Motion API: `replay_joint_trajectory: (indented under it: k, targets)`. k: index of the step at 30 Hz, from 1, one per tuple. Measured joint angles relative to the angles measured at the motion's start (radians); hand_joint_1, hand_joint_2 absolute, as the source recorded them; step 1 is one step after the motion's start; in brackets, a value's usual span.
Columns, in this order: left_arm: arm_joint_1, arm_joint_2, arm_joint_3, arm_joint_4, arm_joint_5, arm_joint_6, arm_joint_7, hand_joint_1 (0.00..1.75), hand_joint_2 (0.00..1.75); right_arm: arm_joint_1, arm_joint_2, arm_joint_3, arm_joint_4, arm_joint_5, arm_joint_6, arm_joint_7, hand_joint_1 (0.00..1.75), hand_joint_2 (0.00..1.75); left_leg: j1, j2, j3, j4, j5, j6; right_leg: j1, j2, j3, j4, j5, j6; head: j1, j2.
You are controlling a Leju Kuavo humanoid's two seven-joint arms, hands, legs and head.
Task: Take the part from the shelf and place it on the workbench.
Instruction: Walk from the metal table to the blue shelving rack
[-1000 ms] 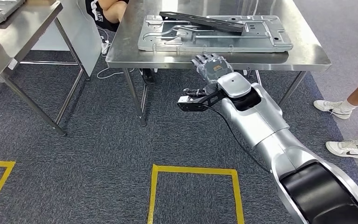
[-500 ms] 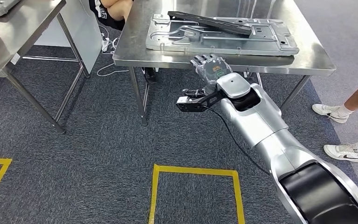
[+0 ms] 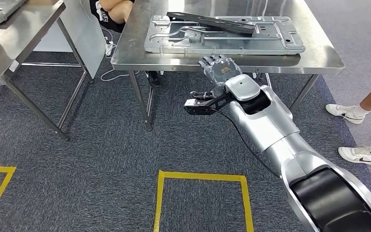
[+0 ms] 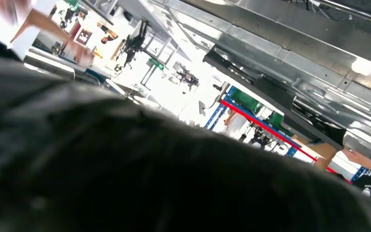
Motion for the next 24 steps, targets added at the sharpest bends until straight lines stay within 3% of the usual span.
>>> replay_joint_trajectory:
  k: [3,5,8,10,12,14,15,16,17,19,21,24]
  targets:
    - [0.001,0.002,0.000,0.000,0.000,0.000,0.000,0.00,0.00,-0.001,0.000,0.000,0.000,0.000,0.000,0.000,0.00,0.00,0.001,0.000,0.090,-0.185,0.090,0.001,-0.002,0.002,-0.002,0.014,-0.011,0.010,0.000,0.000]
    - [0.001,0.003,0.000,0.000,0.000,0.000,0.000,0.00,0.00,-0.001,0.000,0.000,0.000,0.000,0.000,0.000,0.00,0.00,-0.003,-0.002,0.119,-0.242,0.097,0.009,0.001,0.002,-0.005,0.021,-0.015,0.019,0.000,0.000]
    - [-0.001,0.002,0.000,0.000,0.000,0.000,0.000,0.00,0.00,-0.002,0.000,0.000,0.000,0.000,0.000,0.000,0.00,0.00,-0.001,-0.002,0.122,-0.252,0.096,0.026,0.002,0.003,-0.008,0.030,-0.022,0.032,0.000,0.000]
    - [-0.001,0.002,0.000,0.000,0.000,0.000,0.000,0.00,0.00,-0.004,0.000,0.000,0.000,0.000,0.000,0.000,0.00,0.00,0.002,0.001,0.124,-0.258,0.100,0.039,0.000,0.003,-0.035,0.093,-0.065,0.041,0.000,0.000]
    - [-0.001,0.002,0.000,0.000,0.000,0.000,0.000,0.00,0.00,-0.002,-0.001,0.000,0.000,0.000,0.000,0.000,0.00,0.00,0.001,0.002,0.125,-0.258,0.100,0.047,-0.002,0.002,-0.096,0.225,-0.128,0.047,0.000,0.000]
    - [0.000,0.003,0.000,0.000,0.000,0.000,0.000,0.00,0.00,0.002,-0.001,0.000,0.001,0.000,0.000,0.000,0.00,0.00,-0.001,0.002,0.125,-0.257,0.098,0.048,-0.004,0.002,-0.143,0.314,-0.145,0.050,0.000,0.000]
    - [0.000,0.004,0.000,0.000,0.000,0.000,0.000,0.00,0.00,0.003,-0.001,0.000,0.001,0.000,0.000,0.000,0.00,0.00,-0.002,0.001,0.126,-0.257,0.097,0.049,-0.004,0.002,-0.142,0.306,-0.124,0.048,0.000,0.000]
    - [0.000,0.004,0.000,0.000,0.000,0.000,0.000,0.00,0.00,0.003,-0.002,0.000,0.001,0.000,0.000,0.000,0.00,0.00,-0.002,0.000,0.128,-0.256,0.096,0.048,-0.004,0.002,-0.122,0.258,-0.087,0.045,0.000,0.000]
    - [0.000,0.003,0.000,0.000,0.000,0.000,0.000,0.00,0.00,0.002,-0.002,0.000,0.001,0.000,0.000,0.000,0.00,0.00,-0.003,-0.001,0.130,-0.256,0.094,0.047,-0.003,0.002,-0.089,0.185,-0.048,0.039,0.000,0.000]
    - [0.000,0.001,0.000,0.000,0.000,0.000,0.000,0.00,0.00,-0.001,-0.002,0.000,0.001,0.000,0.000,0.000,0.00,0.00,-0.005,-0.001,0.133,-0.256,0.092,0.043,0.004,0.001,-0.031,0.065,-0.004,0.028,0.000,0.000]
    - [0.000,-0.001,0.000,0.000,0.000,0.000,0.000,0.00,0.00,-0.003,-0.002,0.000,0.001,0.000,0.000,0.000,0.00,0.00,-0.006,-0.001,0.134,-0.259,0.092,0.035,0.010,0.001,-0.013,0.028,-0.004,0.023,0.000,0.000]
    - [-0.001,0.000,0.000,0.000,0.000,0.000,0.000,0.00,0.00,-0.005,-0.001,0.000,0.000,0.000,0.000,0.000,0.00,0.00,-0.007,-0.001,0.128,-0.245,0.076,0.020,0.002,0.000,-0.008,0.008,0.001,0.011,0.000,0.000]
